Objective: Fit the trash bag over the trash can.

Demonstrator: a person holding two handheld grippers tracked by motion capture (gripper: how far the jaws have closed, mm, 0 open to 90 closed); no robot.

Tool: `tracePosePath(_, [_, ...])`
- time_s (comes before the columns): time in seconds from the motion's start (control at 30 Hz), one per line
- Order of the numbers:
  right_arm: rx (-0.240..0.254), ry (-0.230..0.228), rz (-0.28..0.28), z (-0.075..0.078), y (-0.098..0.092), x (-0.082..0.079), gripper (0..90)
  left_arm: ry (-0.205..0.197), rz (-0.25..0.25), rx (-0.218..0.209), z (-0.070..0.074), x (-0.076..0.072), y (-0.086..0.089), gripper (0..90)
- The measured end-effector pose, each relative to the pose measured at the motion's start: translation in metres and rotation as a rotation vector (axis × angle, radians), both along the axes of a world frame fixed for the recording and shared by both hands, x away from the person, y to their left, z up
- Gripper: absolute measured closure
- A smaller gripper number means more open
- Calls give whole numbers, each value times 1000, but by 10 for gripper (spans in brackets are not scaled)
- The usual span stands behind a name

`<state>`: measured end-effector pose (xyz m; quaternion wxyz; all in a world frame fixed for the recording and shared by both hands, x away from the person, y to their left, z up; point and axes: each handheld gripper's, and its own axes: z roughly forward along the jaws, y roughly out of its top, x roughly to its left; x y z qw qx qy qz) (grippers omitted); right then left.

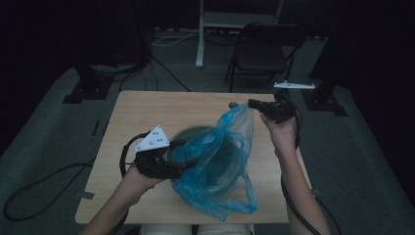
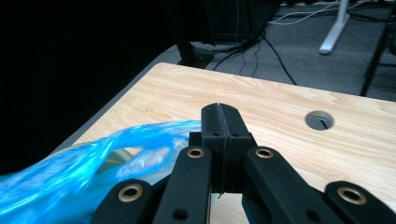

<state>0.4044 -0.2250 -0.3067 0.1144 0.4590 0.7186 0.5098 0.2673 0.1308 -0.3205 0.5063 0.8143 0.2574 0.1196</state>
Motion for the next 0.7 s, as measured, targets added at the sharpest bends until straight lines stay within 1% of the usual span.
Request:
tracePosePath(0.03, [-3, -1, 7, 0, 3, -1, 900, -4, 37, 16, -3, 8, 4, 503])
tracePosePath(0.07, [-6, -1, 17, -1, 5, -2, 900, -6, 44, 10, -5, 11, 7, 700])
tracePosePath(0.1, [-9, -3, 19, -1, 6, -3, 900, 1, 56, 3, -7, 15, 11, 768])
tracePosePath(0.13, [-12, -2, 18, -2, 6, -3, 900, 5, 83, -1, -9, 20, 16, 821])
tracePosePath(0.17, [-15, -2, 18, -3, 5, -4, 900, 16, 100, -16, -12, 26, 24, 875])
tracePosePath(0.2, [-17, 0, 13, -4, 3, -4, 900, 26, 114, -30, -13, 30, 30, 876])
tracePosePath(0.27, [-12, 6, 4, -7, -2, -3, 900, 48, 159, -61, -18, 38, 46, 876])
tracePosePath(0.33, [-4, 18, -1, -12, -7, -2, 900, 87, 191, -95, -26, 45, 62, 877])
tracePosePath(0.4, [6, 33, 2, -18, -8, 0, 900, 139, 205, -117, -36, 52, 73, 875])
tracePosePath(0.43, [8, 43, 12, -23, -7, 1, 900, 157, 225, -114, -43, 54, 78, 875])
tracePosePath(0.47, [-1, 61, 21, -29, -2, 2, 900, 168, 230, -106, -48, 56, 80, 876])
tracePosePath(0.5, [-10, 68, 26, -33, 1, 4, 900, 186, 238, -110, -54, 57, 83, 876])
tracePosePath(0.53, [-17, 78, 35, -39, 6, 5, 900, 198, 249, -110, -60, 58, 86, 882])
tracePosePath(0.57, [-27, 92, 44, -45, 11, 7, 900, 206, 248, -103, -65, 59, 87, 891])
tracePosePath(0.63, [-50, 115, 57, -57, 22, 12, 900, 237, 251, -125, -74, 60, 92, 891])
tracePosePath(0.67, [-60, 130, 63, -63, 28, 14, 900, 243, 256, -122, -79, 61, 93, 891])
tracePosePath(0.7, [-71, 140, 69, -70, 33, 16, 900, 254, 257, -128, -83, 61, 95, 891])
